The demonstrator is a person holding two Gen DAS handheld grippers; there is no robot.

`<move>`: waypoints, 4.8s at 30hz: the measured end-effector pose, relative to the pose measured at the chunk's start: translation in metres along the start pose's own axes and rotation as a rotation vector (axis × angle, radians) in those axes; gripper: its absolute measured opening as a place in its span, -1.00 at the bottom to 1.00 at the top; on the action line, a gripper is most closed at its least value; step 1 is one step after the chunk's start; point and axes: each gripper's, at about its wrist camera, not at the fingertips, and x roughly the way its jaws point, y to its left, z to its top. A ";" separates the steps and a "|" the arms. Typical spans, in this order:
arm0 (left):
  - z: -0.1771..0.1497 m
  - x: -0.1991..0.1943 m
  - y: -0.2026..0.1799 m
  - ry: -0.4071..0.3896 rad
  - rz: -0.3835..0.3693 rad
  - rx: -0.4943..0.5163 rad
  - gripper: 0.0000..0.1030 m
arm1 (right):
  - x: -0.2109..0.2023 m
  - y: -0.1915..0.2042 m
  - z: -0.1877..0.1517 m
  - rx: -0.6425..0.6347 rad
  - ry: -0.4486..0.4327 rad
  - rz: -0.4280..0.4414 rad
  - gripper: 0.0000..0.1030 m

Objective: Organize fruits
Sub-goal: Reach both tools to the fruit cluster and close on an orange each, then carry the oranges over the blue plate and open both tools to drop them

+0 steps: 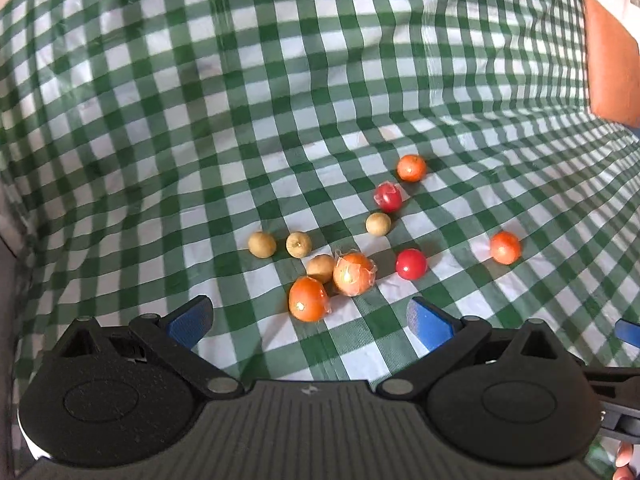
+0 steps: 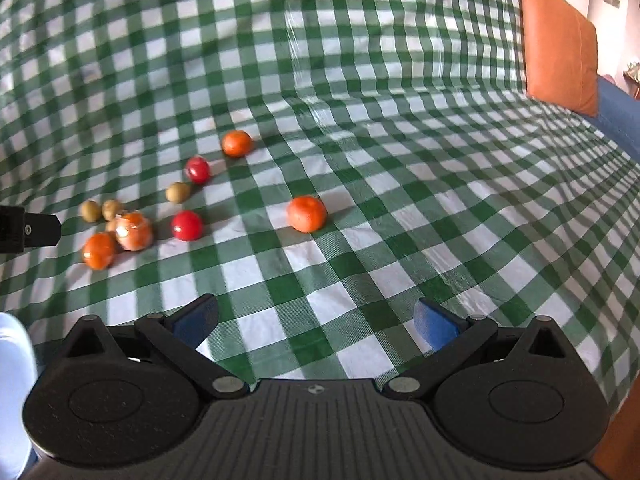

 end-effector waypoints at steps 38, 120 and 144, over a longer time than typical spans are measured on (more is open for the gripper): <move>-0.001 0.094 0.012 0.125 -0.134 -0.017 1.00 | 0.089 -0.007 0.010 0.051 -0.115 -0.019 0.99; -0.187 -0.267 0.158 0.001 -0.028 -0.311 -0.27 | -0.254 0.159 -0.111 -0.420 -0.093 0.534 -0.26; -0.154 -0.201 0.166 0.040 -0.028 -0.313 -0.27 | -0.204 0.162 -0.095 -0.390 -0.056 0.459 -0.26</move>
